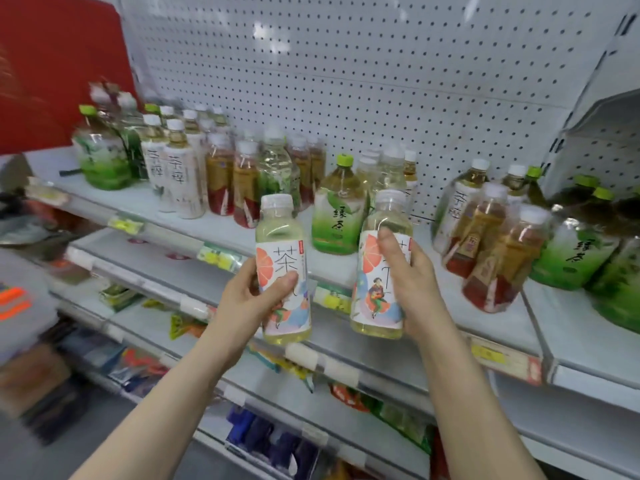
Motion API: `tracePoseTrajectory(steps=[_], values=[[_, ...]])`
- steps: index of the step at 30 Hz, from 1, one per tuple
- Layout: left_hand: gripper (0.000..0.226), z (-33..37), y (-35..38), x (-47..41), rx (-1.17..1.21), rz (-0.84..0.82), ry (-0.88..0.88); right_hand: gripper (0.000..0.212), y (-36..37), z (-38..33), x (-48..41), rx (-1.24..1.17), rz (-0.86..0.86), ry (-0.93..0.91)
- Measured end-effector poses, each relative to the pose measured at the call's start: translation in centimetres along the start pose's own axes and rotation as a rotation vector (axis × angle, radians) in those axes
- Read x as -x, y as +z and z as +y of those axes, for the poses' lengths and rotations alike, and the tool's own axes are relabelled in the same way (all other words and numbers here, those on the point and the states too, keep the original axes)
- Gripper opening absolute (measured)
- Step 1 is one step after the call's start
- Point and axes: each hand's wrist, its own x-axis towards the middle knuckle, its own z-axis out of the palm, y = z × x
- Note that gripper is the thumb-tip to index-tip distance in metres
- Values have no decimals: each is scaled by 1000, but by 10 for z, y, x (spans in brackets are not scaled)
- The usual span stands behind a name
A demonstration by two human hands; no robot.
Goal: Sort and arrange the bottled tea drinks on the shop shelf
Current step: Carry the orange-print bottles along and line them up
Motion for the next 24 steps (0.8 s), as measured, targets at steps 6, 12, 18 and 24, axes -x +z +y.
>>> tracePoseTrajectory(steps=[6, 12, 18, 24], values=[[65, -3, -50, -30, -37, -40, -6, 33, 62, 14, -15, 39, 4, 15], [68, -6, -81, -92, -64, -44, 33, 34, 103, 23, -63, 84, 22, -46], [49, 0, -95, -133, -58, -76, 63, 50, 130, 23, -91, 86, 15, -70], [53, -3, -109, -167, -37, -187, 70, 49, 148, 26, -104, 147, 122, -99]])
